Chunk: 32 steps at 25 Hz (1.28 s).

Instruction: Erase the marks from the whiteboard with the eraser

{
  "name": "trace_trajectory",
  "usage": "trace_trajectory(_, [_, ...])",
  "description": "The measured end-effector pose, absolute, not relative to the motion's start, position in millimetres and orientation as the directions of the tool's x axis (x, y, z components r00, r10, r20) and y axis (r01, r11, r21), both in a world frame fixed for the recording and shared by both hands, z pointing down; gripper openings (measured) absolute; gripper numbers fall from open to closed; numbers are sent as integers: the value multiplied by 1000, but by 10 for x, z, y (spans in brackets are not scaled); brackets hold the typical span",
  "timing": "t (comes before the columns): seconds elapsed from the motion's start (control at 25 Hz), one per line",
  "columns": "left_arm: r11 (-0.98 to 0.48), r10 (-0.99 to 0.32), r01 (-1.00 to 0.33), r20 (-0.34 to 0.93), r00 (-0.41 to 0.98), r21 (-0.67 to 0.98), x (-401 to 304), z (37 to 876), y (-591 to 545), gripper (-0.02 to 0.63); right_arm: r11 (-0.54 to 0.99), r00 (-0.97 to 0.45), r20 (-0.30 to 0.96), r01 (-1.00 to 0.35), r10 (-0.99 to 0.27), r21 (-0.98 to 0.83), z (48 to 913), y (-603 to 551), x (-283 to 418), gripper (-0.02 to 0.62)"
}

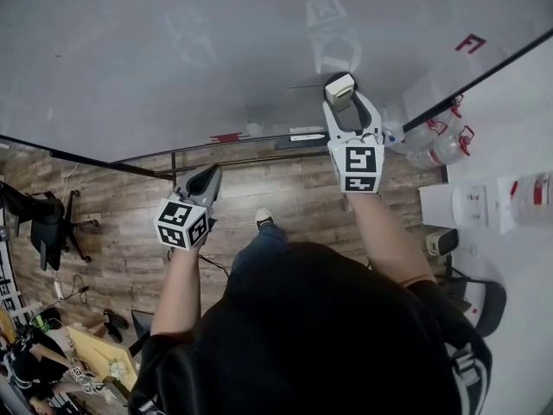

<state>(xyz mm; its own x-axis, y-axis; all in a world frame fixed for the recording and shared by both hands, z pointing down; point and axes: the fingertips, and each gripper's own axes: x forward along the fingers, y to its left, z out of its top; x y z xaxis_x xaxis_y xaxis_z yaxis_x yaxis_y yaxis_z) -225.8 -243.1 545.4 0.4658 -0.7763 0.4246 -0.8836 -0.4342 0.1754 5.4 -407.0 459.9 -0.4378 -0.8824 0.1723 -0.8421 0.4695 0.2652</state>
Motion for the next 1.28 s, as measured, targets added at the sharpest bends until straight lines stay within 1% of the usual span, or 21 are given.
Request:
trace_trajectory(0.6, [-420,-778,-891,437,451,172,-2389,5480,-2281,21,544,-513,180,-796,-839,265,4583,-3936,-539,229])
trace_trajectory(0.88, [-415,-781,-893,435,447,173,-2422,5477,-2237,20,600,-568,196,-745,-800,292,4607,-3823,-961,229])
trace_trajectory(1.28, [-371,-802,-912,434,411,177,-2627,5467,-2087,21,661,-621,235,-663,-748,352,4742,-3660,-1518,229])
